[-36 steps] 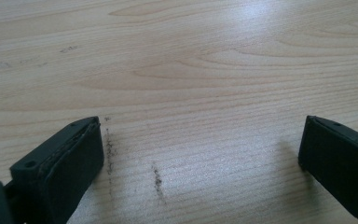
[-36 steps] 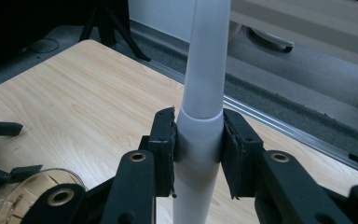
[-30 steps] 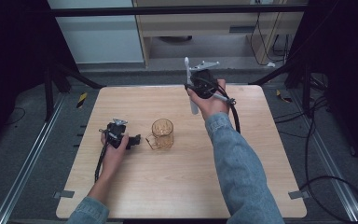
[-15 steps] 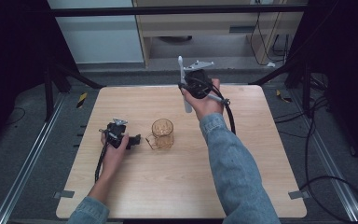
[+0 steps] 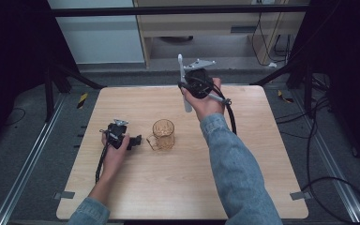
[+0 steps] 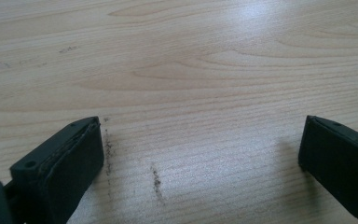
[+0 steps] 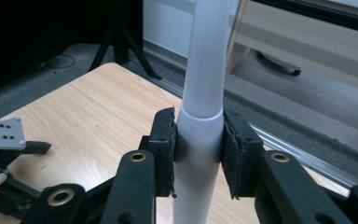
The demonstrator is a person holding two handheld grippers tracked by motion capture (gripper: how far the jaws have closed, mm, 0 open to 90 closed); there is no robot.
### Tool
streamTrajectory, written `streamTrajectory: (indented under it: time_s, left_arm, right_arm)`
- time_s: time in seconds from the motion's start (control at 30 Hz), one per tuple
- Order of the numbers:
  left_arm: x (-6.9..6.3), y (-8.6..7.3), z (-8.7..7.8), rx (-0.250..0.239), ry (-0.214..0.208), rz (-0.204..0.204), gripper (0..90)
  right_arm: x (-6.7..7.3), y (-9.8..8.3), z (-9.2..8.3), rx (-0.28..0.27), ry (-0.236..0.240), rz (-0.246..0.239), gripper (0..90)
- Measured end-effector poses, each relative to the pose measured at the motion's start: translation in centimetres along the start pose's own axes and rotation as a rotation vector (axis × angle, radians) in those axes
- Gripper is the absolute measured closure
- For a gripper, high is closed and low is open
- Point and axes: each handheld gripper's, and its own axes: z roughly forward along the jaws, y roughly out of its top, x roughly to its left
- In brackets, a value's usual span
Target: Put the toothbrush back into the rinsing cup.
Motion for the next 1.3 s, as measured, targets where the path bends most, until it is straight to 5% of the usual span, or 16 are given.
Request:
streamTrajectory:
  time_s: [0.43, 1.3]
  left_arm:
    - [0.0, 0.0, 0.0, -0.001, 0.0, -0.001, 0.0]
    - [0.0, 0.0, 0.0, 0.0, -0.001, -0.001, 0.0]
  right_arm:
    - [0.5, 0.2, -0.1, -0.015, 0.005, 0.006, 67.6]
    - [3.1, 0.8, 0.5, -0.014, 0.101, -0.008, 67.5]
